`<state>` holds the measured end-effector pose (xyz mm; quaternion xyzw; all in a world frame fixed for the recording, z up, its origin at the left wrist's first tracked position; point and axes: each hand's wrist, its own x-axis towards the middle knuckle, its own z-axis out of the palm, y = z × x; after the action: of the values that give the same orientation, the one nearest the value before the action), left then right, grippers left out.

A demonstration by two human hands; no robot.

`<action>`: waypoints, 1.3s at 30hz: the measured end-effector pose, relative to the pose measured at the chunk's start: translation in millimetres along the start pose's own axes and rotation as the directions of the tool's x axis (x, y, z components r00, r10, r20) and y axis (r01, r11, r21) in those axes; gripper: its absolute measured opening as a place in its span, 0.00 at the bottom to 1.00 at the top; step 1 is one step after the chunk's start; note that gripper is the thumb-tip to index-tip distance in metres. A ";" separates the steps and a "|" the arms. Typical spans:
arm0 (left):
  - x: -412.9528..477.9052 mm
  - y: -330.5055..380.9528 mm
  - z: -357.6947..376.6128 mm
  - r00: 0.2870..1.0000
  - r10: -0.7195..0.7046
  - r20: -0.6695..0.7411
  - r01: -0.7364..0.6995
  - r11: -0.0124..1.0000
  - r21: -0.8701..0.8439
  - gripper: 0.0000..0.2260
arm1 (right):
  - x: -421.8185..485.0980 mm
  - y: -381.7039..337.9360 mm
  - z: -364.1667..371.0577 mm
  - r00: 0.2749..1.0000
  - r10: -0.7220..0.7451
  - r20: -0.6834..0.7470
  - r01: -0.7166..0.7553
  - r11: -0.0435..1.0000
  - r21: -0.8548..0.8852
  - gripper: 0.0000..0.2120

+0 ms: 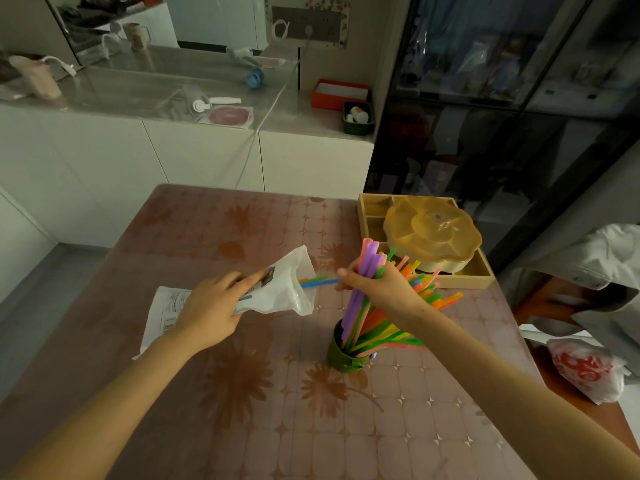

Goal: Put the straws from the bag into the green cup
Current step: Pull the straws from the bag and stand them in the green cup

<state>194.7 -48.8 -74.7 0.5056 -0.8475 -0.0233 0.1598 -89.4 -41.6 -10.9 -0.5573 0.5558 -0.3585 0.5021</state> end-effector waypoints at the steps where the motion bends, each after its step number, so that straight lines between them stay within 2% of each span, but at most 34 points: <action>1: -0.3 -0.1 0.3 1.000 -0.001 -0.002 0.001 1.000 0.001 0.36 | -1.9 0.6 -3.4 1.000 0.014 -0.005 -0.014 0.999 0.030 0.07; 3: -1.2 -1.0 1.5 1.000 -0.008 0.001 0.008 1.000 0.011 0.36 | -6.7 0.0 -10.9 1.000 0.008 -0.016 -0.007 0.997 0.079 0.05; 7: -2.0 -3.7 3.1 0.999 -0.018 0.027 0.017 1.000 0.018 0.37 | -13.9 -3.7 -21.5 0.999 -0.012 -0.035 0.020 0.969 0.245 0.11; 9: -0.5 -4.1 2.3 1.000 -0.008 0.020 0.008 1.000 0.024 0.38 | -14.3 -5.5 -25.0 0.997 -0.036 -0.063 0.051 0.967 0.250 0.10; 11: 1.7 -3.2 1.0 1.000 -0.003 0.015 0.003 1.000 0.028 0.38 | -14.9 -6.2 -25.4 0.994 -0.050 -0.101 0.067 0.984 0.165 0.07; 13: 3.6 -1.8 0.4 1.000 0.003 0.011 -0.004 0.999 0.039 0.38 | -14.6 -3.8 -23.8 0.988 -0.087 -0.124 0.085 0.996 -0.027 0.04; 15: 4.7 0.0 -0.1 1.000 0.007 0.012 -0.008 0.999 0.040 0.38 | -14.5 -2.3 -21.4 0.989 -0.110 -0.103 0.079 0.962 -0.262 0.02; 16: 4.9 0.9 0.0 1.000 0.010 0.015 -0.010 0.999 0.038 0.38 | -14.2 -1.7 -21.2 0.991 -0.097 -0.090 0.064 0.948 -0.311 0.03; 17: 5.1 1.8 0.3 1.000 0.012 0.018 -0.012 0.999 0.037 0.37 | -14.1 -1.9 -22.5 0.994 -0.072 -0.083 0.043 0.952 -0.304 0.03; 19: 5.6 3.4 0.7 1.000 0.009 0.022 -0.010 0.999 0.031 0.37 | -16.3 -7.2 -28.4 0.996 -0.029 -0.088 0.014 0.986 -0.165 0.05; 21: 6.6 5.0 -0.1 1.000 -0.001 0.017 0.001 1.000 0.023 0.35 | -20.3 -14.9 -35.6 0.989 -0.057 -0.137 0.059 0.998 0.010 0.04; 22: 7.4 6.1 -0.7 1.000 -0.006 0.012 0.006 1.000 0.019 0.35 | -22.6 -17.9 -38.6 0.976 -0.107 -0.190 0.110 0.994 0.009 0.02; 24: 9.0 8.2 -2.5 1.000 -0.006 -0.004 0.007 1.000 0.004 0.34 | -29.0 -20.1 -42.9 0.935 -0.272 -0.228 0.212 0.943 -0.256 0.06; 25: 9.8 9.5 -3.7 1.000 -0.002 -0.015 0.002 1.000 -0.001 0.34 | -32.6 -19.6 -43.1 0.929 -0.333 -0.161 0.239 0.874 -0.423 0.10; 27: 11.7 12.3 -6.6 1.000 0.011 -0.029 -0.011 1.000 -0.004 0.34 | -37.2 -13.5 -38.8 0.943 -0.328 0.054 0.272 0.666 -0.694 0.16; 28: 13.3 13.7 -8.2 0.999 0.014 -0.033 -0.014 1.000 -0.004 0.34 | -38.3 -9.3 -36.4 0.945 -0.306 0.111 0.278 0.581 -0.765 0.19; 29: 15.0 15.5 -10.5 0.999 0.014 -0.035 -0.014 1.000 -0.003 0.34 | -39.7 -7.3 -34.6 0.939 -0.326 0.109 0.282 0.550 -0.786 0.21; 30: 17.0 18.0 -13.7 0.999 0.017 -0.039 -0.017 1.000 0.001 0.34 | -41.0 -8.9 -33.6 0.922 -0.382 0.061 0.286 0.567 -0.773 0.23; 32: 21.5 24.3 -22.9 0.997 0.056 -0.053 -0.053 0.997 0.053 0.37 | -43.6 -19.8 -29.5 0.860 -0.490 -0.141 0.311 0.724 -0.616 0.23; 33: 24.9 27.3 -29.0 0.994 0.093 -0.056 -0.086 0.991 0.105 0.39 | -44.9 -25.8 -26.1 0.840 -0.488 -0.239 0.325 0.804 -0.499 0.22; 36: 44.5 35.1 -61.1 0.972 0.224 -0.065 -0.197 0.938 0.286 0.45 | -42.8 -42.2 -12.7 0.840 -0.372 -0.394 0.328 0.928 -0.178 0.13; 39: 73.5 38.8 -111.1 0.920 0.391 -0.032 -0.334 0.824 0.457 0.47 | -32.7 -55.5 -0.8 0.894 -0.126 -0.429 0.228 0.954 0.194 0.11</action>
<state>162.3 -79.9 56.5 0.3585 -0.8992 0.2325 0.0942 -79.8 -16.5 47.6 -0.4531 0.5483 -0.5767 0.4019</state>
